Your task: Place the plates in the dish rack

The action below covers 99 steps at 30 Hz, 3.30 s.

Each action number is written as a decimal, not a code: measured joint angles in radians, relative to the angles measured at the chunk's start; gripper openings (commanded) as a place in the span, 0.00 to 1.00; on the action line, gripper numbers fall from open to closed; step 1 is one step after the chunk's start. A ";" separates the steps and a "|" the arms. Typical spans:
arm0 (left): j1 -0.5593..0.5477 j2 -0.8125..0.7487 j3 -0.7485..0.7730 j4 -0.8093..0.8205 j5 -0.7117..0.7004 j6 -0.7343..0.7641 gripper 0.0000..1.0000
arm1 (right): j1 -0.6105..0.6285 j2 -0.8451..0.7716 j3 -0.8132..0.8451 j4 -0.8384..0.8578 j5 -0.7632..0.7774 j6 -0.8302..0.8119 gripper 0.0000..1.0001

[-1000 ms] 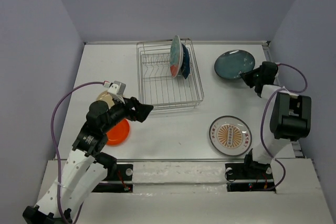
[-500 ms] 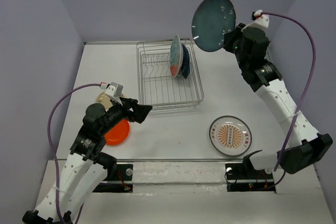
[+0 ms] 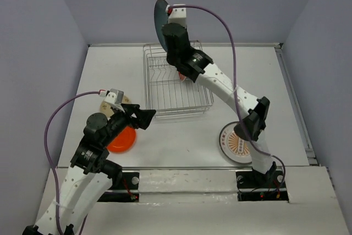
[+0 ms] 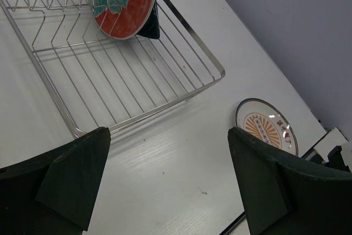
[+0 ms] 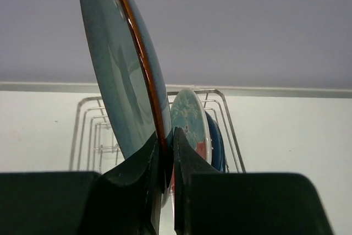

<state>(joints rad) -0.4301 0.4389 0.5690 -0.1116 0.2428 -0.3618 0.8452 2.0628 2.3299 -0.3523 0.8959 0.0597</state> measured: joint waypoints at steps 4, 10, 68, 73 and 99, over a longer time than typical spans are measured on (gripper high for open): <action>-0.024 -0.015 0.000 -0.008 -0.016 -0.002 0.99 | 0.023 0.137 0.101 -0.008 0.074 -0.099 0.07; -0.053 -0.027 0.000 -0.014 -0.027 -0.002 0.99 | 0.024 0.190 0.111 0.000 0.161 -0.187 0.07; -0.067 -0.015 0.000 -0.020 -0.037 -0.003 0.99 | -0.115 -0.832 -1.190 -0.090 -0.303 0.441 0.07; -0.067 -0.018 0.000 -0.020 -0.036 -0.003 0.99 | -0.124 -1.015 -1.481 -0.230 -0.429 0.595 0.07; -0.060 -0.020 0.000 -0.020 -0.034 -0.006 0.99 | -0.447 -0.785 -1.733 -0.057 -0.616 0.769 0.07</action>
<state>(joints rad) -0.4904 0.4191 0.5690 -0.1318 0.2092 -0.3676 0.3985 1.2774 0.5972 -0.4095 0.2794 0.8291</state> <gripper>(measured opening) 0.990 0.071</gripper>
